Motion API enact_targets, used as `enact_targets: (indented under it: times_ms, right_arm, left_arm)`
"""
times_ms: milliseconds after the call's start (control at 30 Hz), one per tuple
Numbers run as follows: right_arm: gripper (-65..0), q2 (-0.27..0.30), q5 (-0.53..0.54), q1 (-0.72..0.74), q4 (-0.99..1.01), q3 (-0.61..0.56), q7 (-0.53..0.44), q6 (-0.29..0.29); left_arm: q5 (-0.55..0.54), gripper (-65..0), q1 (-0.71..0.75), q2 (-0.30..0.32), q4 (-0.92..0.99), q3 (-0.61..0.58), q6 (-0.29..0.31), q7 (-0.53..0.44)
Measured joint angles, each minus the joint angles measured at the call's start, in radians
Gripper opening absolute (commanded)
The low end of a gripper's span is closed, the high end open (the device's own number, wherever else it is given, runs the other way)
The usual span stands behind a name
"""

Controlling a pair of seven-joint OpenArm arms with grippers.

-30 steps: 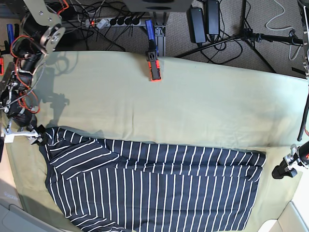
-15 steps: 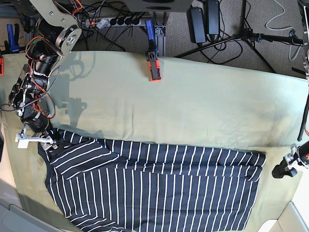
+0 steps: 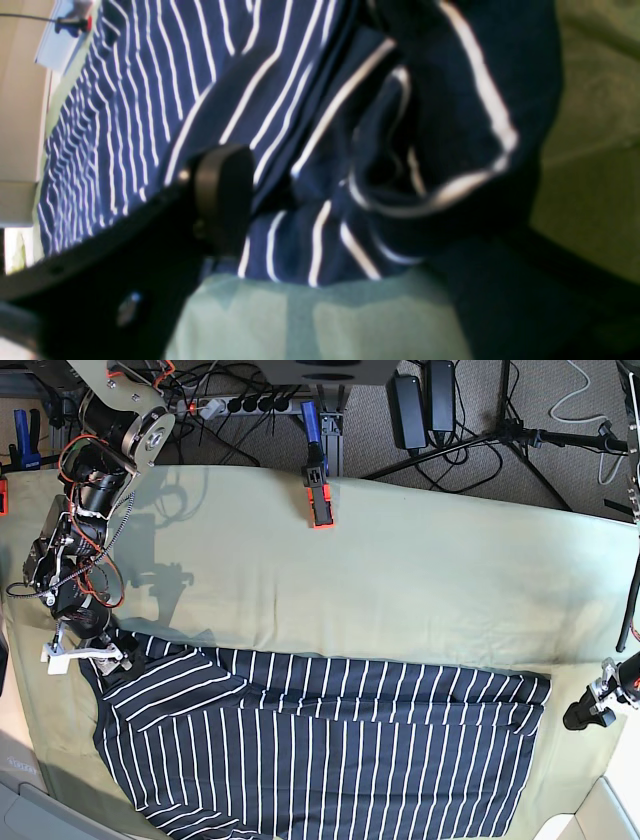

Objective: Fold the T-shirt properly
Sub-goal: 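Lower the folded hem edge and adjust grip with both grippers, then drag the folded edge with both grippers toward the clamp, flattening the shirt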

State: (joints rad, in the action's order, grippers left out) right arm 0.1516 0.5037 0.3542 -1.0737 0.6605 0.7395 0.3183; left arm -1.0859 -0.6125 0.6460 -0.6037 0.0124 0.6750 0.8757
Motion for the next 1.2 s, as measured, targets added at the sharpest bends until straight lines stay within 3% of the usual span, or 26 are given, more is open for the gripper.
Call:
enact_targets:
  times_ms: [100, 133, 400, 467, 700, 933, 1200]
  right_arm:
    - [-59.2, 0.000, -0.005, 0.000, 0.000, 0.000, -0.026, 0.000]
    - [-65.0, 0.000, -0.006, 0.000, 0.000, 0.000, -0.029, 0.000]
    - [-65.0, 0.001, -0.006, 0.000, 0.000, 0.000, -0.029, 0.000]
    - [-65.0, 0.001, -0.006, 0.000, 0.000, 0.000, -0.029, 0.000]
    - [-65.0, 0.001, -0.006, 0.000, 0.000, 0.000, -0.029, 0.000]
    - [-65.0, 0.001, -0.003, -0.005, 0.000, 0.000, -0.024, 0.000]
    - [-65.0, 0.001, -0.003, -0.006, 0.000, 0.000, -0.012, 0.000]
  left_arm:
    - [-0.004, -28.5, 0.000, 0.000, 0.000, 0.000, 0.000, 0.000]
    - [-0.004, -28.5, 0.000, 0.000, 0.000, 0.000, 0.000, 0.000]
    - [-0.021, -28.5, 0.045, -0.024, -0.001, 0.000, 0.000, -0.007]
    - [0.011, -28.5, 0.070, -0.041, 0.000, 0.005, 0.001, -0.052]
    - [0.044, -28.5, 0.080, -0.069, 0.055, 0.122, 0.000, -0.074]
    - [0.046, -28.5, 0.080, -0.134, 0.096, 0.122, 0.000, -0.087]
    - [0.097, -28.5, 0.080, -0.137, 0.109, 0.122, -0.003, -0.143]
